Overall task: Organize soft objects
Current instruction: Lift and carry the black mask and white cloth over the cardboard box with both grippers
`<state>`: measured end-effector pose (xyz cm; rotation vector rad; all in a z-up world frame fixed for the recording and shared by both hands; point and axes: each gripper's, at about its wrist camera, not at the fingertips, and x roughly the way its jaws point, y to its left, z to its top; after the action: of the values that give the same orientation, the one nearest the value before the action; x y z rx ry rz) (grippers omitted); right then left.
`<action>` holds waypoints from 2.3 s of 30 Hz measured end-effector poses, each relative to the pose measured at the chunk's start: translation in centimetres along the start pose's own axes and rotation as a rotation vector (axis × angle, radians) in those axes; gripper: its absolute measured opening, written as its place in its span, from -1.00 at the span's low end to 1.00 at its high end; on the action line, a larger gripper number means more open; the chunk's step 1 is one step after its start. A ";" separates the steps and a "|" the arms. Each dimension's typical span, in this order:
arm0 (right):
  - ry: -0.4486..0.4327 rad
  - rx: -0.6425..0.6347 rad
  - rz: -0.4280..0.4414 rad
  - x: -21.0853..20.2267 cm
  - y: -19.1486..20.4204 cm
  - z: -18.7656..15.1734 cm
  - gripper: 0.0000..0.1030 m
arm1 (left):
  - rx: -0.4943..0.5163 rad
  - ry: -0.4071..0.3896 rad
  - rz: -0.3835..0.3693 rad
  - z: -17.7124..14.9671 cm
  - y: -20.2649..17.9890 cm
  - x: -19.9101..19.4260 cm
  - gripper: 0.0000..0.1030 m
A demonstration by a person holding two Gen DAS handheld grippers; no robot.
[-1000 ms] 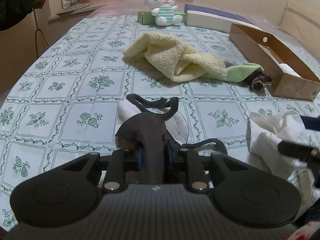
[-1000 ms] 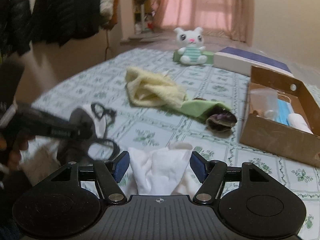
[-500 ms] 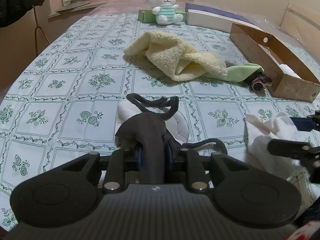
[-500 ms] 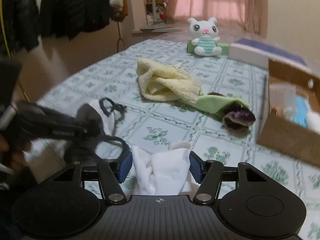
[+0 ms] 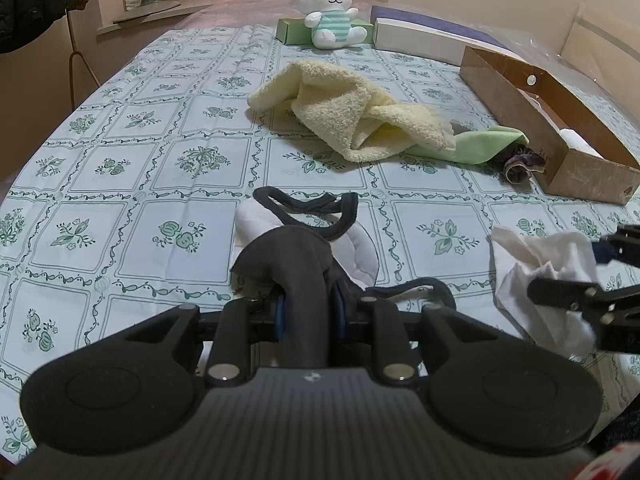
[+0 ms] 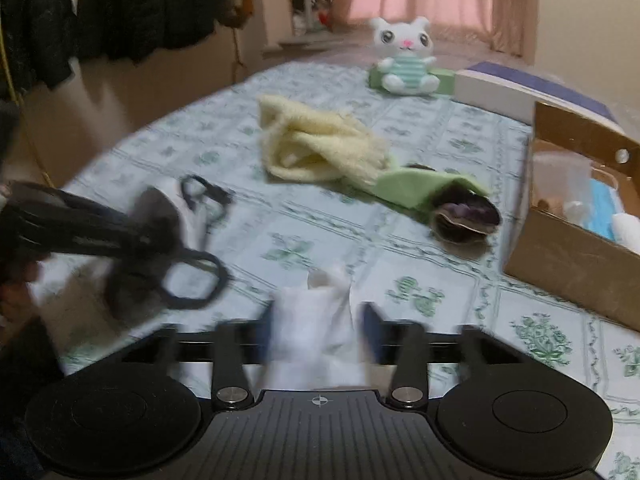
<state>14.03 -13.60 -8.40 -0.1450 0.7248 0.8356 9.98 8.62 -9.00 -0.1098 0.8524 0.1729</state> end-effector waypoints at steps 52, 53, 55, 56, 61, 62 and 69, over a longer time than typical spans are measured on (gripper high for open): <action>-0.239 0.267 -0.149 -9.8 -11.6 3.8 -0.58 | 0.240 -0.298 -0.285 14.5 -16.3 -3.8 -0.77; -0.247 0.265 -0.157 -10.0 -12.2 4.1 -0.58 | 0.239 -0.301 -0.297 15.1 -17.0 -3.5 -0.77; -0.263 0.270 -0.176 -10.4 -13.5 4.6 -0.58 | 0.244 -0.309 -0.316 16.6 -18.3 -2.8 -0.77; -0.271 0.274 -0.185 -10.6 -14.3 4.9 -0.58 | 0.249 -0.311 -0.321 17.3 -19.1 -2.3 -0.77; -0.286 0.293 -0.235 -10.4 -18.3 6.5 -0.58 | 0.266 -0.312 -0.347 20.5 -22.5 0.5 -0.77; -0.287 0.298 -0.243 -10.3 -19.1 6.8 -0.58 | 0.267 -0.309 -0.354 21.0 -23.2 1.1 -0.77; -0.296 0.344 -0.266 -8.5 -24.7 8.4 -0.58 | 0.319 -0.257 -0.369 23.7 -26.8 6.7 -0.76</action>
<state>32.49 -32.35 -0.47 0.1859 0.5447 0.4560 37.06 -12.97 2.19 0.0545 0.5814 -0.2908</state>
